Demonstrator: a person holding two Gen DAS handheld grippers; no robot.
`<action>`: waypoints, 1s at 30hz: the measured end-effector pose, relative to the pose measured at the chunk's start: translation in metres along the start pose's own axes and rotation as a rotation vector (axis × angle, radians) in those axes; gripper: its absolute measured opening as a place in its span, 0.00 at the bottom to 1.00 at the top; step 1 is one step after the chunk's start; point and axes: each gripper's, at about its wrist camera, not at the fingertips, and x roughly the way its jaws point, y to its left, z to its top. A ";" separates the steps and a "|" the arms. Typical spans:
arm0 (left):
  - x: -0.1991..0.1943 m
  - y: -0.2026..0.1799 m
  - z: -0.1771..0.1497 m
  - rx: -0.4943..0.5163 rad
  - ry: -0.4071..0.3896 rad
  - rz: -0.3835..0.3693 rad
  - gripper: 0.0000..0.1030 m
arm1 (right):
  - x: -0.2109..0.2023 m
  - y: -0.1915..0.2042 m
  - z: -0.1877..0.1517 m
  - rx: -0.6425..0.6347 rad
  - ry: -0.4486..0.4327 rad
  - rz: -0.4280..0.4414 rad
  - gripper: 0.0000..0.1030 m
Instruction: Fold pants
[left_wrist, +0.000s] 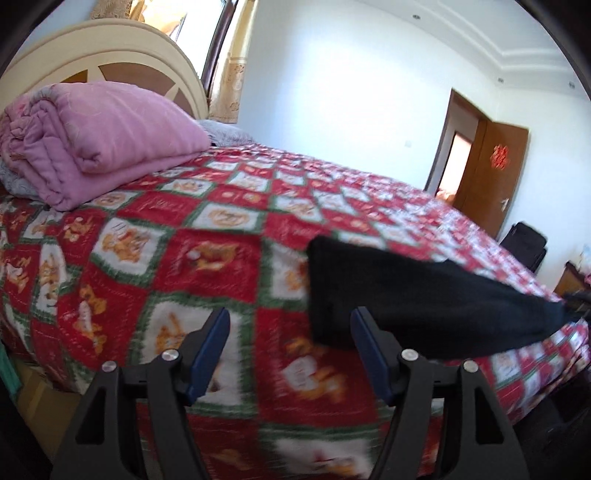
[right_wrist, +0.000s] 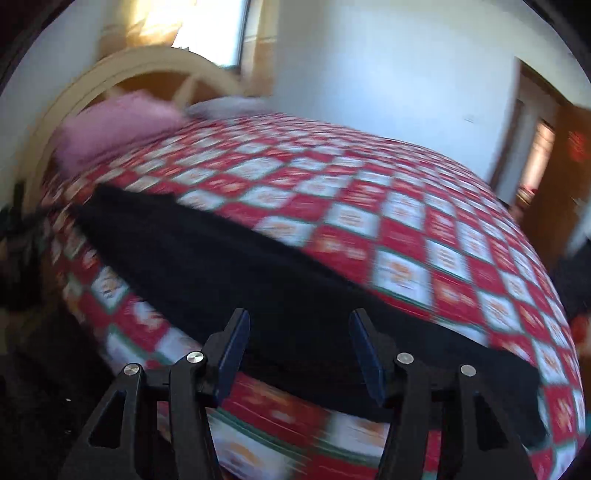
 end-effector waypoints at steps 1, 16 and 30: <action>0.000 -0.004 0.004 -0.008 -0.005 -0.015 0.69 | 0.010 0.017 0.004 -0.027 0.007 0.032 0.55; 0.091 -0.037 0.055 -0.027 0.142 -0.078 0.80 | 0.101 0.117 0.017 -0.326 0.090 0.026 0.04; 0.103 -0.022 0.052 -0.031 0.193 0.010 0.80 | 0.094 0.129 0.006 -0.369 0.120 0.042 0.05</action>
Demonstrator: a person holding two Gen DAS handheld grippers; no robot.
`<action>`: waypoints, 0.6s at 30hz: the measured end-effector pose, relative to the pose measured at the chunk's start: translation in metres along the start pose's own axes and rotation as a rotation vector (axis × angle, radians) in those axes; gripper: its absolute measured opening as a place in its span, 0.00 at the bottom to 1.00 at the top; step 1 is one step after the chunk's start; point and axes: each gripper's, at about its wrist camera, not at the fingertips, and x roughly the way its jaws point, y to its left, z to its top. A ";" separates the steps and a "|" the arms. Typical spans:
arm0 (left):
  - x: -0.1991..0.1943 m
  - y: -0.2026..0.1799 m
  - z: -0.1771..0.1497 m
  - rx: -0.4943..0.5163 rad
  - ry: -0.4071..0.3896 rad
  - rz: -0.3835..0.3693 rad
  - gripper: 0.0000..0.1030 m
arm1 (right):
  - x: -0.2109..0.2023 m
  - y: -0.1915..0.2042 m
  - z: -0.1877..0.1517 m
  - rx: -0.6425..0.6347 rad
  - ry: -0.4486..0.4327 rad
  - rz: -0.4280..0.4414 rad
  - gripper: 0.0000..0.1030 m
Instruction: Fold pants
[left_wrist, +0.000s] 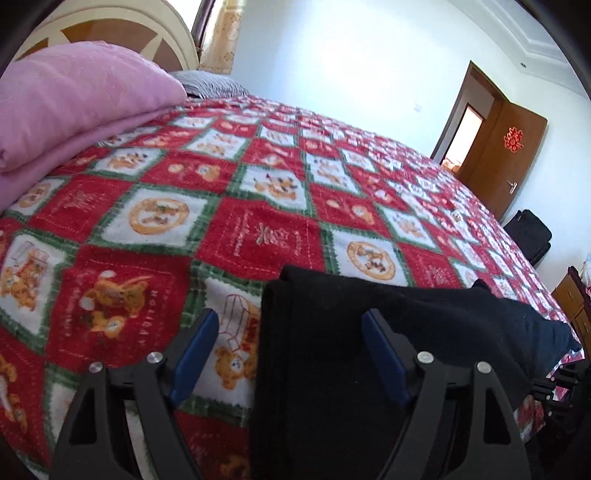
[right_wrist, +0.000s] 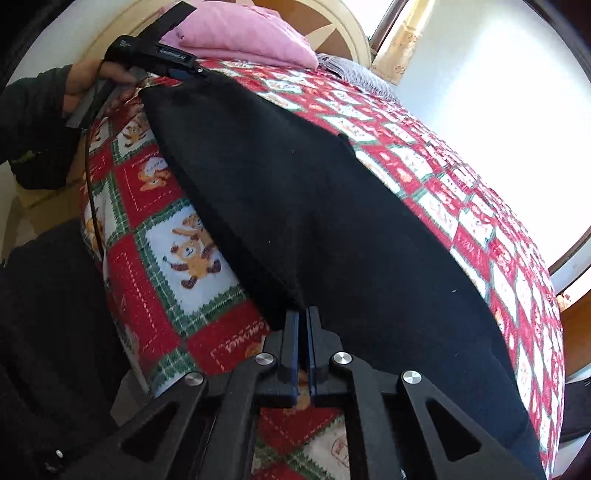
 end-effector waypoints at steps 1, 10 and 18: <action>-0.005 0.000 0.001 0.010 -0.016 0.012 0.80 | -0.002 -0.001 0.000 0.002 -0.002 0.001 0.06; 0.007 -0.021 0.013 0.130 -0.003 0.022 0.61 | -0.022 -0.014 -0.011 0.133 -0.051 0.058 0.42; 0.021 -0.003 0.025 0.015 0.006 0.058 0.18 | -0.028 -0.014 -0.020 0.171 -0.073 0.058 0.42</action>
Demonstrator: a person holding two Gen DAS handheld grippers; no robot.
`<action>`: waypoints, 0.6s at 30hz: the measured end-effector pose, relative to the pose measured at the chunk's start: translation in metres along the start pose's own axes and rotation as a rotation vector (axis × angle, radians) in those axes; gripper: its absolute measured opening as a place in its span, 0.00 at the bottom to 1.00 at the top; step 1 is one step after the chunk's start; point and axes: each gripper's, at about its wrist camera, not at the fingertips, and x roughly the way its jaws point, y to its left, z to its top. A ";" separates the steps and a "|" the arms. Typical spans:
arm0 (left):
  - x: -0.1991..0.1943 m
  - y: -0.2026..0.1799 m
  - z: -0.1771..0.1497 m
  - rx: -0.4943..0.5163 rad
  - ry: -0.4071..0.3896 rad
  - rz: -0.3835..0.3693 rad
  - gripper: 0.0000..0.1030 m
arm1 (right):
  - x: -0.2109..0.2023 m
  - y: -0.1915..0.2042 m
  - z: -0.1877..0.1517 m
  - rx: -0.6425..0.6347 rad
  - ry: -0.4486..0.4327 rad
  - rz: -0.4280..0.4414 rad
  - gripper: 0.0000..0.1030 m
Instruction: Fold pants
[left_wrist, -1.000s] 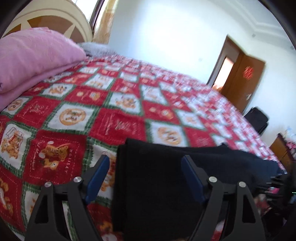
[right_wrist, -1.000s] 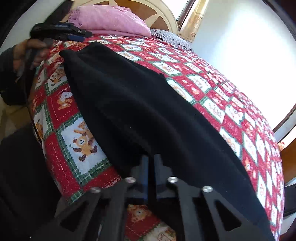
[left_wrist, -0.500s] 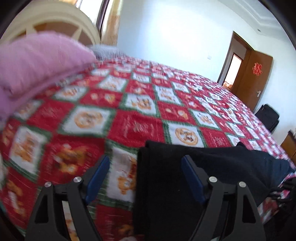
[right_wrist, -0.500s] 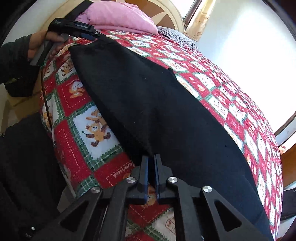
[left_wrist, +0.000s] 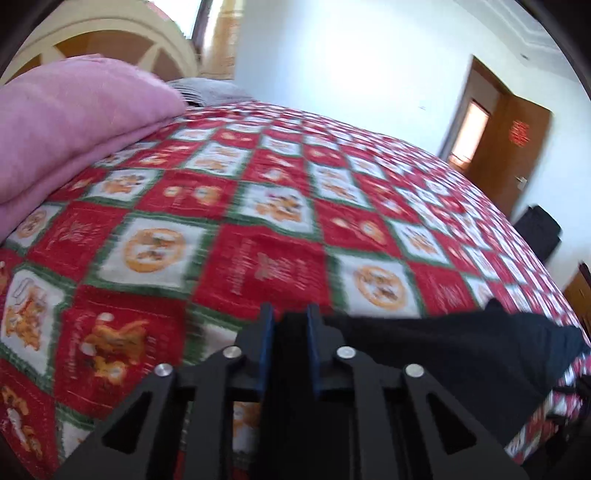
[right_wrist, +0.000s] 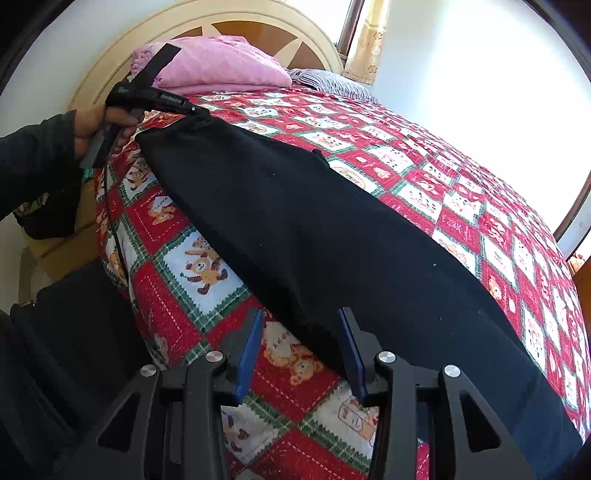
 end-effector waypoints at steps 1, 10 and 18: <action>0.002 0.000 0.000 -0.006 0.013 0.003 0.18 | 0.003 -0.003 -0.001 0.007 0.008 -0.003 0.42; -0.034 -0.050 -0.007 0.061 -0.080 0.012 0.66 | -0.036 -0.057 -0.022 0.165 -0.017 -0.096 0.46; -0.037 -0.159 -0.029 0.256 -0.034 -0.262 0.67 | -0.130 -0.194 -0.081 0.514 -0.020 -0.420 0.46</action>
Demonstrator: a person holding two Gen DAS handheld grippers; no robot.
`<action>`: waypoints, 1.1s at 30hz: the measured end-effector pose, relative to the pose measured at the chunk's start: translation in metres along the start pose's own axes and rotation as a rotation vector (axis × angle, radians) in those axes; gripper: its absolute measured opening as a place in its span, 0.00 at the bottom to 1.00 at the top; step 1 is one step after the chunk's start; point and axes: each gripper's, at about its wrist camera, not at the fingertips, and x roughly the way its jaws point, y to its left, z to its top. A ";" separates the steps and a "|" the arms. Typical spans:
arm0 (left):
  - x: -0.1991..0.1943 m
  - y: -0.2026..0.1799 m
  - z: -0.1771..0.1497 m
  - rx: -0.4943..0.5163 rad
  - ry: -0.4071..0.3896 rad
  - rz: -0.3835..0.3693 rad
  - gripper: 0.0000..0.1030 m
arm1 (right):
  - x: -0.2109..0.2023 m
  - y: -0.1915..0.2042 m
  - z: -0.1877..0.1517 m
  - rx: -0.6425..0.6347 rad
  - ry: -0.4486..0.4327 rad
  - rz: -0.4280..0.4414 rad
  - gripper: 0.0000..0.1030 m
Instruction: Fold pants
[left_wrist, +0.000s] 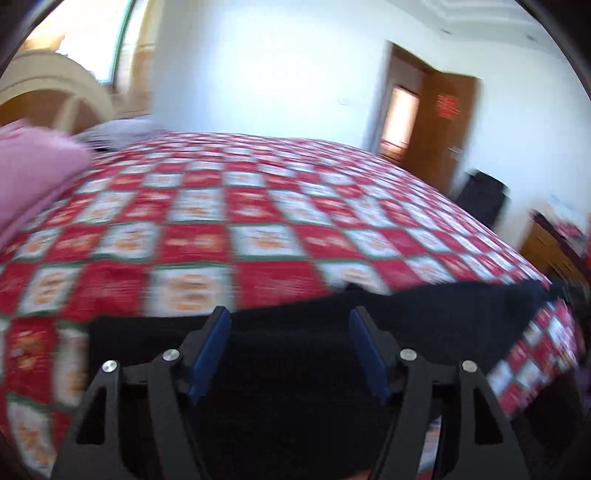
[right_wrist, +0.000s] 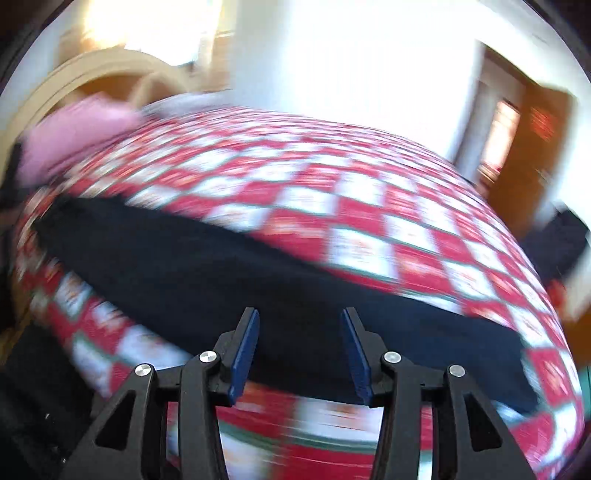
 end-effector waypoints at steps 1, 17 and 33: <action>0.006 -0.016 -0.002 0.027 0.014 -0.041 0.67 | -0.002 -0.022 0.003 0.054 -0.002 -0.041 0.46; 0.057 -0.124 -0.054 0.248 0.175 -0.319 0.68 | 0.081 -0.210 -0.021 0.582 0.235 -0.021 0.44; 0.056 -0.122 -0.054 0.199 0.173 -0.339 0.69 | 0.100 -0.214 0.000 0.470 0.217 -0.158 0.40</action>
